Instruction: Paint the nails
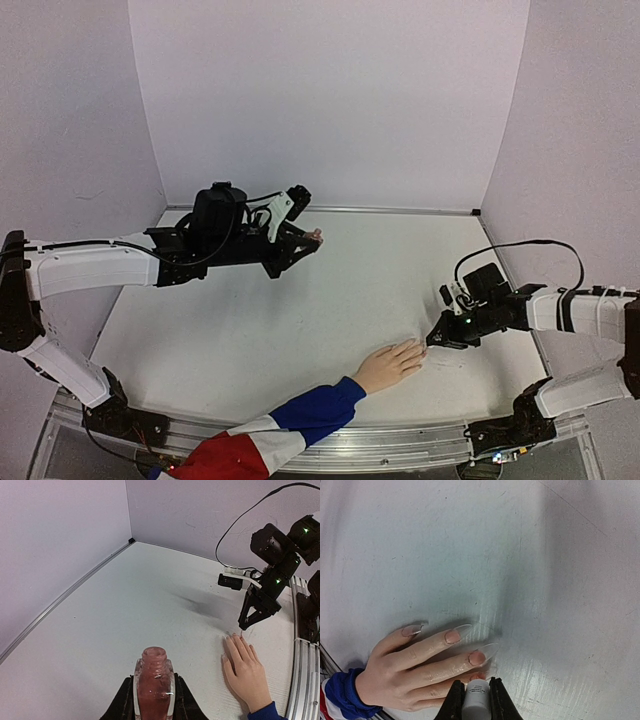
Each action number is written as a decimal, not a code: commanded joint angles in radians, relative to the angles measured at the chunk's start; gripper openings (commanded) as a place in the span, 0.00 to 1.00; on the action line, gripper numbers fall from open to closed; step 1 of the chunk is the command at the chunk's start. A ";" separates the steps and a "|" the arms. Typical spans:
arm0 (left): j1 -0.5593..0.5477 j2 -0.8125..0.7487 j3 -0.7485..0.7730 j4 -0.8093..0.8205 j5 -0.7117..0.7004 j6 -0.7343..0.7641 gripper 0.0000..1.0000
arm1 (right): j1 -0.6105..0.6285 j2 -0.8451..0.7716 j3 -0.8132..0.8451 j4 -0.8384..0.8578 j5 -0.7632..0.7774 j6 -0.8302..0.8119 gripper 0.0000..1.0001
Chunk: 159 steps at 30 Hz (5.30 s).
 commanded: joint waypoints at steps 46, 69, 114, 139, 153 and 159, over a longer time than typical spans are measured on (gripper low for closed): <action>-0.003 -0.049 0.004 0.048 0.017 -0.006 0.00 | 0.006 -0.037 0.023 -0.053 -0.055 -0.015 0.00; -0.002 -0.053 0.004 0.049 0.016 -0.005 0.00 | 0.013 -0.005 0.022 -0.049 -0.024 -0.010 0.00; -0.003 -0.049 0.010 0.046 0.021 -0.002 0.00 | 0.015 0.010 0.029 -0.054 0.051 0.003 0.00; -0.003 -0.050 0.009 0.047 0.020 0.001 0.00 | 0.014 -0.084 0.022 -0.068 0.097 0.017 0.00; -0.003 -0.069 -0.007 0.047 0.022 -0.005 0.00 | 0.020 -0.023 0.030 -0.049 -0.012 -0.021 0.00; -0.003 -0.068 -0.005 0.048 0.021 -0.005 0.00 | 0.023 -0.014 0.030 -0.049 -0.007 -0.024 0.00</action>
